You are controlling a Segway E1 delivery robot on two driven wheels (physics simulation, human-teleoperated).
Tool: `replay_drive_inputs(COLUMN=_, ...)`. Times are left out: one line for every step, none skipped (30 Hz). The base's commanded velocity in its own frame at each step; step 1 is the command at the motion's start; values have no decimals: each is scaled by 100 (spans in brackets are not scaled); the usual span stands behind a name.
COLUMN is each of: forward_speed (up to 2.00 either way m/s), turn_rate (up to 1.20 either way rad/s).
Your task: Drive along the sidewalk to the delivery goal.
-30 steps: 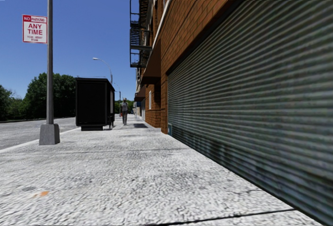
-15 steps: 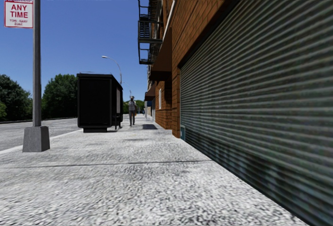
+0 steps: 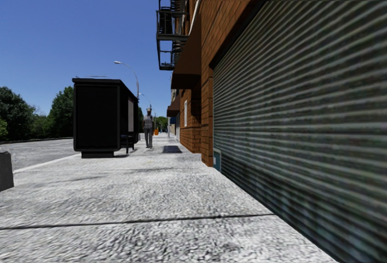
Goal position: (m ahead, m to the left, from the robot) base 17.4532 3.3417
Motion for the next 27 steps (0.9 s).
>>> replay_drive_inputs(forward_speed=200, turn_rate=20)
replay_drive_inputs(forward_speed=200, turn_rate=42)
replay_drive_inputs(forward_speed=200, turn_rate=56)
replay_drive_inputs(forward_speed=200, turn_rate=56)
replay_drive_inputs(forward_speed=200, turn_rate=60)
replay_drive_inputs(forward_speed=200, turn_rate=54)
replay_drive_inputs(forward_speed=200, turn_rate=9)
replay_drive_inputs(forward_speed=200, turn_rate=0)
replay_drive_inputs(forward_speed=200, turn_rate=0)
replay_drive_inputs(forward_speed=200, turn_rate=0)
replay_drive_inputs(forward_speed=200, turn_rate=0)
replay_drive_inputs(forward_speed=200, turn_rate=0)
replay_drive_inputs(forward_speed=200, turn_rate=0)
replay_drive_inputs(forward_speed=200, turn_rate=0)
replay_drive_inputs(forward_speed=200, turn_rate=0)
replay_drive_inputs(forward_speed=200, turn_rate=0)
replay_drive_inputs(forward_speed=200, turn_rate=0)
replay_drive_inputs(forward_speed=200, turn_rate=0)
replay_drive_inputs(forward_speed=200, turn_rate=0)
replay_drive_inputs(forward_speed=200, turn_rate=0)
replay_drive_inputs(forward_speed=200, turn_rate=0)
replay_drive_inputs(forward_speed=200, turn_rate=0)
replay_drive_inputs(forward_speed=200, turn_rate=0)
replay_drive_inputs(forward_speed=200, turn_rate=0)
replay_drive_inputs(forward_speed=200, turn_rate=0)
replay_drive_inputs(forward_speed=200, turn_rate=0)
replay_drive_inputs(forward_speed=200, turn_rate=0)
